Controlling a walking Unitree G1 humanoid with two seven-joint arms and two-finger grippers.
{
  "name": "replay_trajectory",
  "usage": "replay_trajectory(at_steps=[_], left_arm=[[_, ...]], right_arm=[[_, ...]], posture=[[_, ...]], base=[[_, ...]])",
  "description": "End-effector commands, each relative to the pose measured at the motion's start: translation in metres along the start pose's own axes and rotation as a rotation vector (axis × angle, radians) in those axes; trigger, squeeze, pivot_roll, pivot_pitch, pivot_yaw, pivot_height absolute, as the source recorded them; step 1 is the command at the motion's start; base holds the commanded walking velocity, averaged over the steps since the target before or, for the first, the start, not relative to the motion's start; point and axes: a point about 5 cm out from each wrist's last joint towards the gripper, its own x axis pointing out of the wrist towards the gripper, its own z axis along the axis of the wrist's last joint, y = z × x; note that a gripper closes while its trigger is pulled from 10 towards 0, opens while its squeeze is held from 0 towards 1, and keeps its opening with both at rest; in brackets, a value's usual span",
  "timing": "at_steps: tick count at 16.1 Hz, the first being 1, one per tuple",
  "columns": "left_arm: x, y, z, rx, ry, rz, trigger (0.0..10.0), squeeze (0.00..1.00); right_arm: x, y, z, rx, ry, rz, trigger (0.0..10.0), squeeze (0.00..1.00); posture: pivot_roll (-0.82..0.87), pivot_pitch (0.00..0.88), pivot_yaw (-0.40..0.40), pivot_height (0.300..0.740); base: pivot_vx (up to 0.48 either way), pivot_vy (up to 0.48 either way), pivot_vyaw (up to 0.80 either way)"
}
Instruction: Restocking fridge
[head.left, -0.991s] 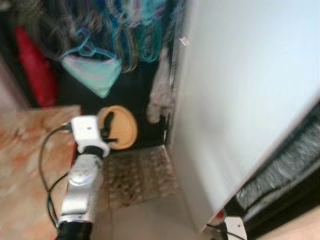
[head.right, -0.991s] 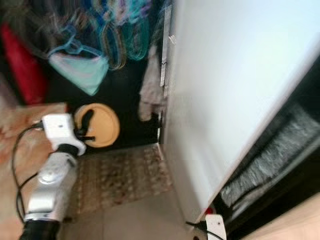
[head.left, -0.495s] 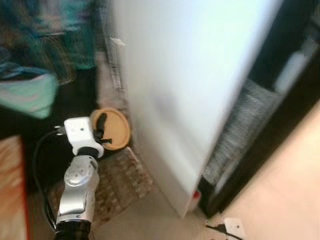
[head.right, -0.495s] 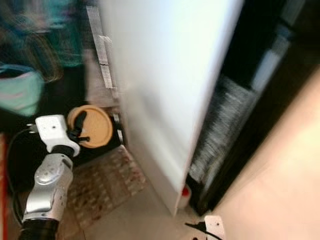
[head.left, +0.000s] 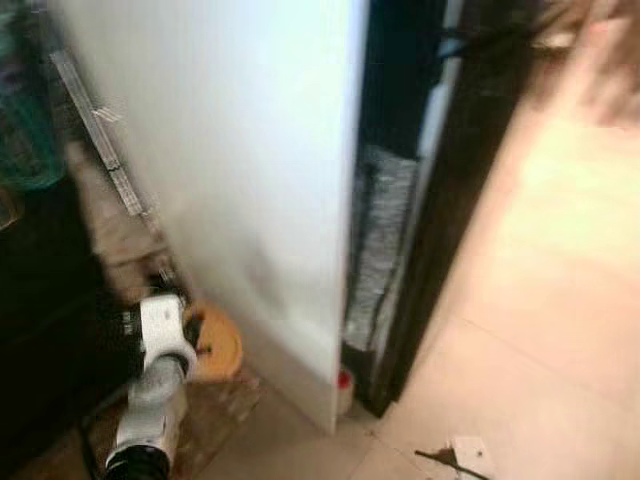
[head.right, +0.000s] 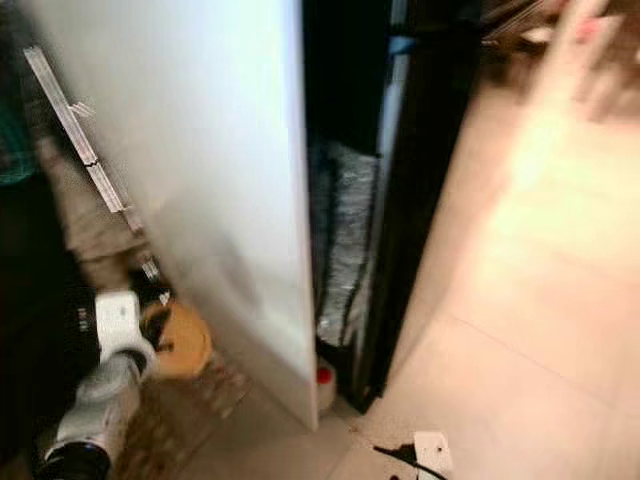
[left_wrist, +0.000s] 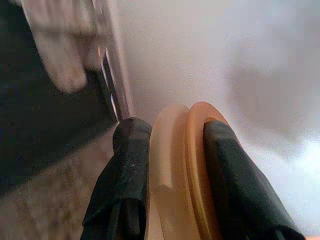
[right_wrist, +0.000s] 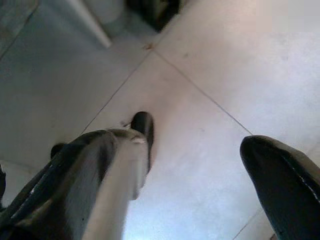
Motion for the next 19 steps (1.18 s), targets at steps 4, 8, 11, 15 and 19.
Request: replay_trajectory(at_steps=[4, 8, 11, 15, 19], left_arm=[[-0.012, 0.033, -0.063, -0.103, 0.294, 0.114, 10.0, 0.00], [-0.044, 0.041, -0.115, -0.065, 0.510, 0.105, 10.0, 0.00], [-0.055, 0.046, -0.129, -0.094, 0.551, 0.147, 10.0, 0.00], [-0.055, 0.040, -0.130, -0.112, 0.547, 0.142, 10.0, 0.00], [-0.054, 0.043, -0.128, -0.097, 0.533, 0.141, 10.0, 0.00]], right_arm=[[0.001, 0.004, 0.004, 0.018, -0.011, 0.000, 10.0, 0.00], [0.001, 0.005, 0.004, 0.042, -0.022, -0.011, 10.0, 0.00], [0.000, 0.002, 0.001, 0.034, -0.008, -0.014, 10.0, 0.00], [0.000, -0.001, 0.001, 0.037, -0.021, -0.018, 10.0, 0.00], [0.001, 0.002, 0.006, 0.070, -0.046, -0.023, 10.0, 0.00]], posture=[[-0.03, 0.000, 0.051, 0.740], [-0.07, 0.000, 0.064, 0.740], [-0.05, 0.000, 0.048, 0.740], [-0.04, 0.000, 0.043, 0.740], [-0.05, 0.000, 0.073, 0.740]], base=[[0.000, 0.000, -0.79], [0.000, 0.000, -0.79], [0.000, 0.000, -0.79], [0.000, 0.000, -0.79], [0.000, 0.000, -0.20]])
